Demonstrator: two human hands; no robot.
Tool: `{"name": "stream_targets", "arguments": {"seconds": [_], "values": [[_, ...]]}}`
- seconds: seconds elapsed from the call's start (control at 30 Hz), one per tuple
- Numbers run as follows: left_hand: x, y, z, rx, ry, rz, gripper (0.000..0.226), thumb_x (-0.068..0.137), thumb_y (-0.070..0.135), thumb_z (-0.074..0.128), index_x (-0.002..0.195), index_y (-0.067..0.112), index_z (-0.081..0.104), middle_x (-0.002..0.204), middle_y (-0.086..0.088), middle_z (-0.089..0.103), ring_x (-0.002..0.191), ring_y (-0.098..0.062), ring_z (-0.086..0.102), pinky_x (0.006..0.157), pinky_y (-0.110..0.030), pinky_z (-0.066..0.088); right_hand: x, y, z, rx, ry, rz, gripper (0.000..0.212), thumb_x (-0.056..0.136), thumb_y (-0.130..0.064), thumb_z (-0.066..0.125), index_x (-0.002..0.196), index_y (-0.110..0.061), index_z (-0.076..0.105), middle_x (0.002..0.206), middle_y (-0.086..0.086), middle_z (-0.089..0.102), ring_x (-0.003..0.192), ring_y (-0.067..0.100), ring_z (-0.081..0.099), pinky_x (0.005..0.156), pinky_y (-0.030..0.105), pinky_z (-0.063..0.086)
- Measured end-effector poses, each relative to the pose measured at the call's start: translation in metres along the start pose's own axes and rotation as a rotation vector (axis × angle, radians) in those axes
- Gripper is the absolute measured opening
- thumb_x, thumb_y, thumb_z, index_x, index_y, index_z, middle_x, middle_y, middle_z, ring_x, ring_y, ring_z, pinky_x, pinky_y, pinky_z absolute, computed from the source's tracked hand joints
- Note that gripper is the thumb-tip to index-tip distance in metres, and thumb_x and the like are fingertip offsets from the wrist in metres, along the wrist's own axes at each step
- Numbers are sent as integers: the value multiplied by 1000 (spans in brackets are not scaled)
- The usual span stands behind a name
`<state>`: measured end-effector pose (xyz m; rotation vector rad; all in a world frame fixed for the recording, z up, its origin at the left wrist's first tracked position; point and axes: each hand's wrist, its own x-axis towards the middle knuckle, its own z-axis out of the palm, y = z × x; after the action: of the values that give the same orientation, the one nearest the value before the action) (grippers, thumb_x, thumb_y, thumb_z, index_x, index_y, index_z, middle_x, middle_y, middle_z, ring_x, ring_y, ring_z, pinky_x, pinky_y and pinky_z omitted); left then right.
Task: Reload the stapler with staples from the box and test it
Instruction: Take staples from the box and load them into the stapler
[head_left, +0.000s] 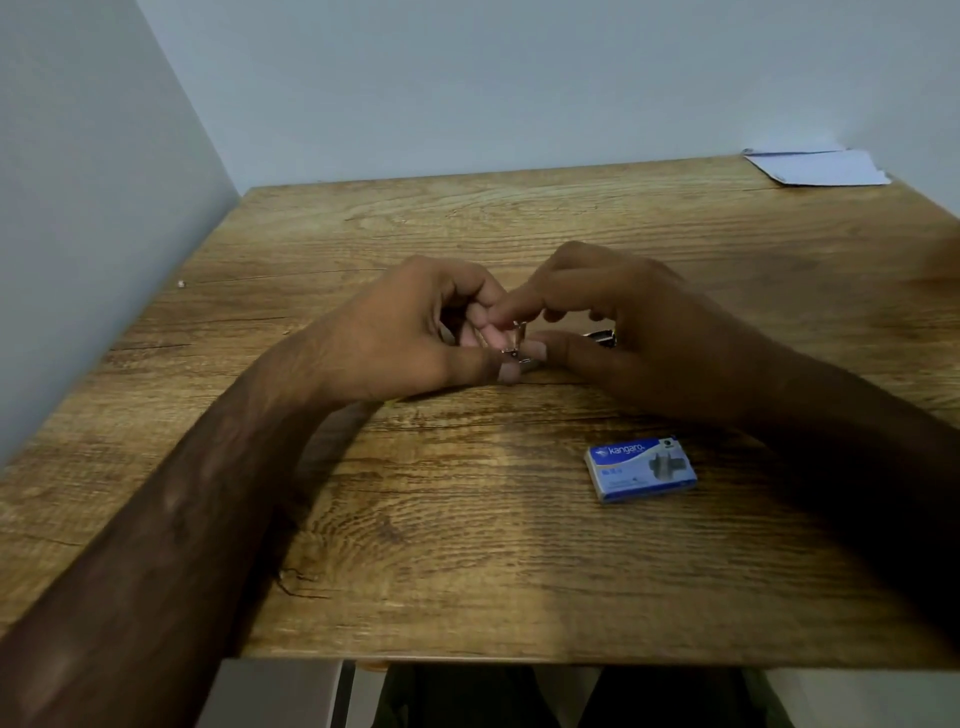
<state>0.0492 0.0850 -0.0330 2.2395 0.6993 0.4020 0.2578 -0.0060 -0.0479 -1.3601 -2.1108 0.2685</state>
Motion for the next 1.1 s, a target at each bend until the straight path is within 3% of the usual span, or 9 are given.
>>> {"name": "stream_targets", "arguments": {"seconds": [0.1, 0.4, 0.6, 0.87, 1.1], "values": [[0, -2, -2, 21, -18, -27, 28, 74, 14, 89, 98, 15, 74, 82, 6, 73, 73, -8, 66, 67, -25, 55, 3, 0, -3, -24, 14, 15, 20, 92, -29, 71, 112, -34, 74, 101, -13, 70, 96, 4, 63, 76, 22, 45], [3, -2, 1, 109, 7, -45, 22, 79, 11, 86, 98, 18, 78, 80, 7, 73, 66, 0, 62, 63, -15, 48, 3, -3, -10, 69, 34, 110, 14, 86, -15, 77, 98, -22, 81, 88, -10, 78, 81, 6, 73, 76, 36, 61], [3, 2, 2, 152, 12, -46, 21, 80, 11, 85, 98, 21, 78, 79, 10, 72, 65, 6, 61, 62, -7, 46, 4, -5, -15, 90, 15, 120, 15, 84, -12, 78, 95, -21, 82, 86, -10, 79, 81, 3, 74, 77, 31, 61], [1, 3, 2, 150, 1, -51, 20, 83, 8, 81, 98, 21, 79, 79, 10, 73, 66, 7, 61, 60, -4, 44, 3, -5, -17, 135, -15, 157, 14, 84, -15, 77, 97, -20, 82, 87, -6, 80, 79, 8, 75, 75, 33, 62], [-1, 3, 3, 153, -10, 0, 18, 80, 27, 85, 94, 35, 78, 86, 11, 72, 77, -2, 66, 66, -18, 51, 3, -6, -16, 136, -6, 161, 15, 84, -14, 79, 97, -20, 82, 86, -4, 80, 77, 8, 75, 74, 33, 62]]}}
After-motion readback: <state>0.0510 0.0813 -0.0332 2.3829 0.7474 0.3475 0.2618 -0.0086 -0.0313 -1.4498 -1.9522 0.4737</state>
